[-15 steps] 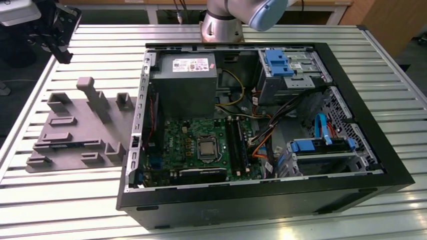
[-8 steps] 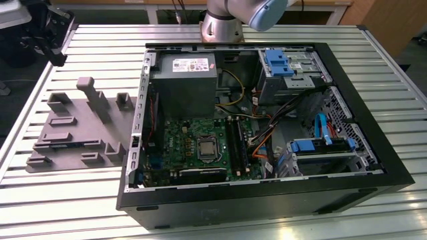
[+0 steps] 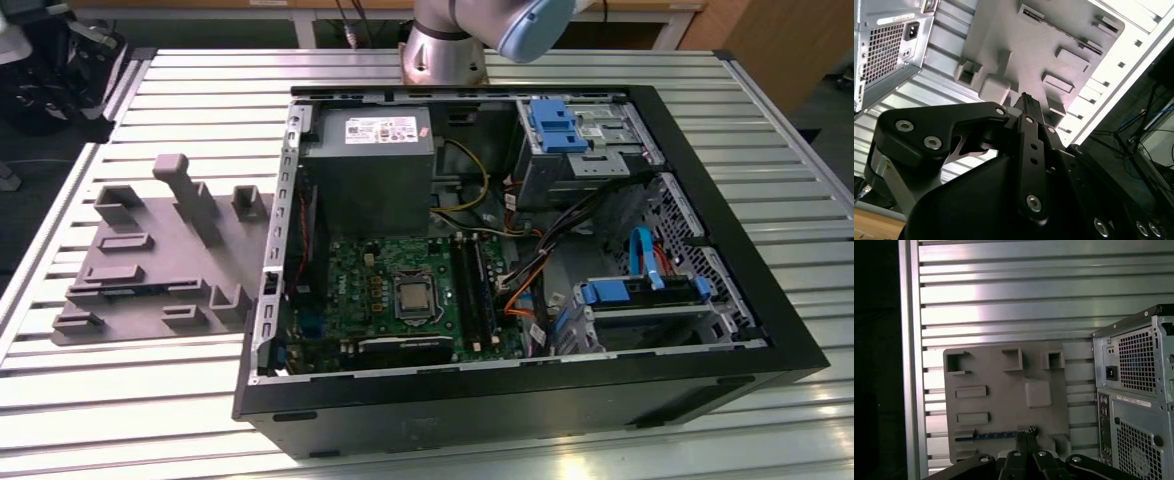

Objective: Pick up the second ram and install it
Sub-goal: 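Reach for the second ram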

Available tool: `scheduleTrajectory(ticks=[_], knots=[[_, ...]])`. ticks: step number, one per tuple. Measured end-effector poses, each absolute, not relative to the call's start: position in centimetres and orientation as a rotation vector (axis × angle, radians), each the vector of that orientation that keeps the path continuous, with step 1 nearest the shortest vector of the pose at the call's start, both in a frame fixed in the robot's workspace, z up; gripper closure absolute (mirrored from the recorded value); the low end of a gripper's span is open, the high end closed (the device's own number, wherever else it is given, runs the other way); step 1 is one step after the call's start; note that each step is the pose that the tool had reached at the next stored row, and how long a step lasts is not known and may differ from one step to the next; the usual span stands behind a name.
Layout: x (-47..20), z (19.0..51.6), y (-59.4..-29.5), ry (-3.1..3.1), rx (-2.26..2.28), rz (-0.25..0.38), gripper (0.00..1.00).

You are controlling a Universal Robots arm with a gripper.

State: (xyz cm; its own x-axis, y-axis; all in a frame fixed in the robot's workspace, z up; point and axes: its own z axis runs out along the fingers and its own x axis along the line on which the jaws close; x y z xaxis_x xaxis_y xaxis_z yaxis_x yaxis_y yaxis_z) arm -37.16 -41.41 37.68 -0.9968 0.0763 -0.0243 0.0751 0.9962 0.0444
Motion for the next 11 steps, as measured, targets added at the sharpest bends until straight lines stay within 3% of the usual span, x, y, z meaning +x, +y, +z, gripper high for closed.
scheduleTrajectory(ticks=[11], knots=[[-39.6, 37.2, -42.9, 3.113, 0.118, 0.067, 0.89]])
